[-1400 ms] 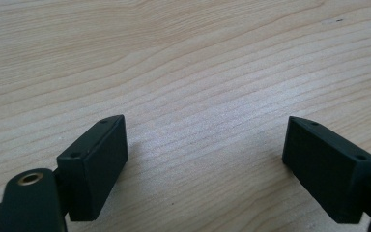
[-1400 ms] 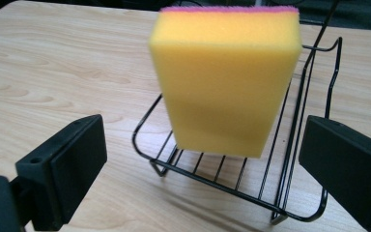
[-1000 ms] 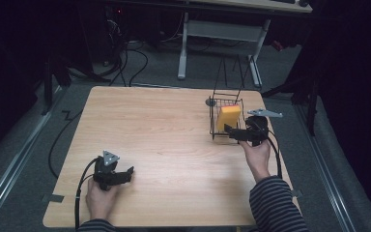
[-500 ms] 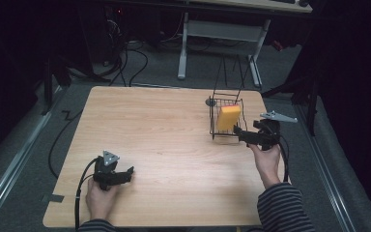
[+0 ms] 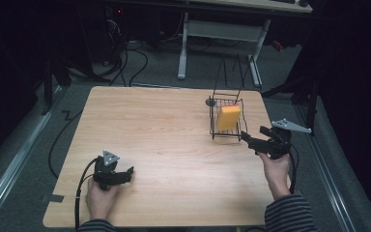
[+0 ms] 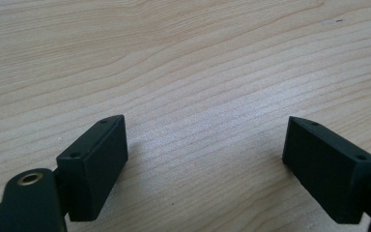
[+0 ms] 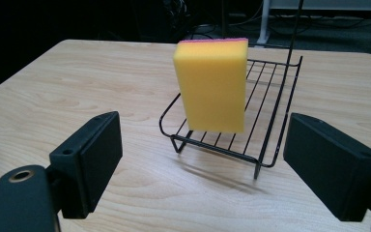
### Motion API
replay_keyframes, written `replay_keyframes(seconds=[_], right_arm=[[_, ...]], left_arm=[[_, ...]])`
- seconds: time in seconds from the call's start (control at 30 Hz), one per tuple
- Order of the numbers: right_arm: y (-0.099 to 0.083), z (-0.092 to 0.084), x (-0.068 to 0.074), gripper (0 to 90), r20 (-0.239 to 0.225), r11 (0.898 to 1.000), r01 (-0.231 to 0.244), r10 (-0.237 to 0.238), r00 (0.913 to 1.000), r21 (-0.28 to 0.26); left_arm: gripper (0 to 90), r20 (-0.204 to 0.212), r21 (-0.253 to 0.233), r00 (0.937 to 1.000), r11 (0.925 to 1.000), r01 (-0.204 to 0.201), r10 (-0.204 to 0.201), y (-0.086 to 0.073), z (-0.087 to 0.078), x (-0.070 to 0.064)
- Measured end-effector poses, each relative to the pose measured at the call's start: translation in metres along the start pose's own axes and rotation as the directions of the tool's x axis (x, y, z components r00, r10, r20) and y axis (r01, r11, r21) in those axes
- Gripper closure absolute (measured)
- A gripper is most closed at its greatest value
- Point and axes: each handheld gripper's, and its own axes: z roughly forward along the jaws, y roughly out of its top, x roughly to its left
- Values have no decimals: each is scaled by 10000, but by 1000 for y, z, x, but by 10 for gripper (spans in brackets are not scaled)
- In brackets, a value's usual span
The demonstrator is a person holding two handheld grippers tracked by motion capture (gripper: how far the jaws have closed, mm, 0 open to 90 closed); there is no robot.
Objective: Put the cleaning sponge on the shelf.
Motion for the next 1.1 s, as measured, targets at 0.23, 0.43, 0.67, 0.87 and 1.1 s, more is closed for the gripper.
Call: replay_keyframes(seconds=[0.23, 0.43, 0.67, 0.87, 1.1], right_arm=[[-7, -7, -1, 142, -93, 10000, -5, 4, 10000, -13], [-17, -15, 3, 146, -201, 9997, 96, -100, 9997, -221], [-27, -19, 8, 150, -431, 9997, 104, -114, 9990, -228], [-37, -20, 9, 157, -717, 9998, 89, -101, 9974, -168], [-50, -15, 10, 160, -957, 9999, -84, 71, 9954, -130]], left_arm=[[167, -1, 2, 10000, 10000, -4, 4, 0, 0, 0], [167, -1, 2, 10000, 10000, -2, 2, 0, 0, 0], [167, -1, 2, 10000, 10000, -3, 3, 0, 0, 0], [167, -7, 5, 10000, 10000, -11, 11, 0, 0, 0], [167, -6, 6, 10000, 10000, -10, 10, 0, 0, 0]])
